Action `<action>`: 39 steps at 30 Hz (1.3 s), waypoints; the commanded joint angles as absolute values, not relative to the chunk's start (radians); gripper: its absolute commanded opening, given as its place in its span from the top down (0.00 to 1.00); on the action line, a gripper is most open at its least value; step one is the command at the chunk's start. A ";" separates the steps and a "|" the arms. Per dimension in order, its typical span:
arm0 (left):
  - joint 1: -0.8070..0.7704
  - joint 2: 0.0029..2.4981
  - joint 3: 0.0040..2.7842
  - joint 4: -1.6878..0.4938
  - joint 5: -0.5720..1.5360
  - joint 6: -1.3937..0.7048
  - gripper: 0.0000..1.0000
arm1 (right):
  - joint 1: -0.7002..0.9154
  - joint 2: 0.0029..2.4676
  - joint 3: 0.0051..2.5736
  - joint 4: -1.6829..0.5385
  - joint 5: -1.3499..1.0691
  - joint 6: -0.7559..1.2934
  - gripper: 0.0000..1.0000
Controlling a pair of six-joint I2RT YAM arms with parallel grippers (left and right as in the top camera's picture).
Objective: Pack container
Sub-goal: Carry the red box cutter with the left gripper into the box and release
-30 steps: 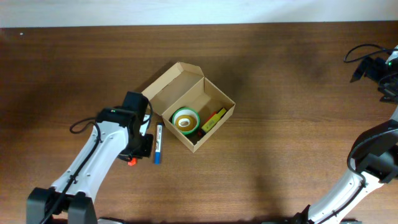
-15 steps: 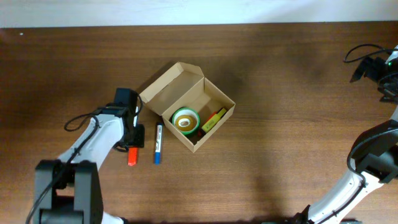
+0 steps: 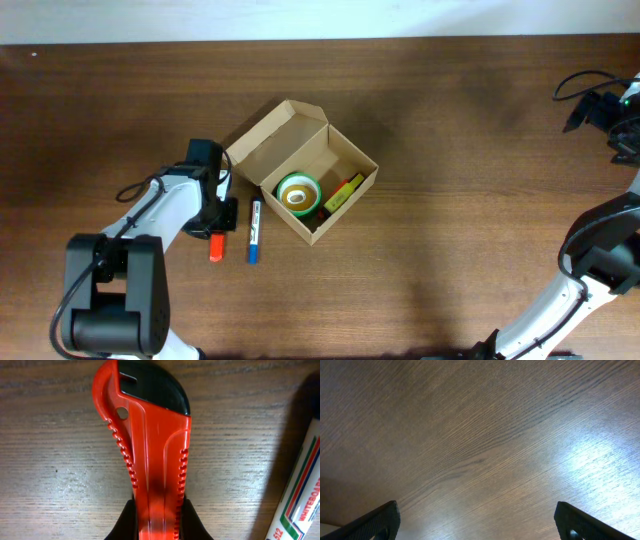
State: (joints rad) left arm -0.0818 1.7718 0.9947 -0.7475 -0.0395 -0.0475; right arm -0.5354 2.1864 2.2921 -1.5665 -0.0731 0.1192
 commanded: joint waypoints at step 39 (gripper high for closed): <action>-0.575 2.044 1.839 -1.155 -0.029 0.194 0.98 | -0.538 2.149 2.292 -1.566 -0.075 0.112 0.01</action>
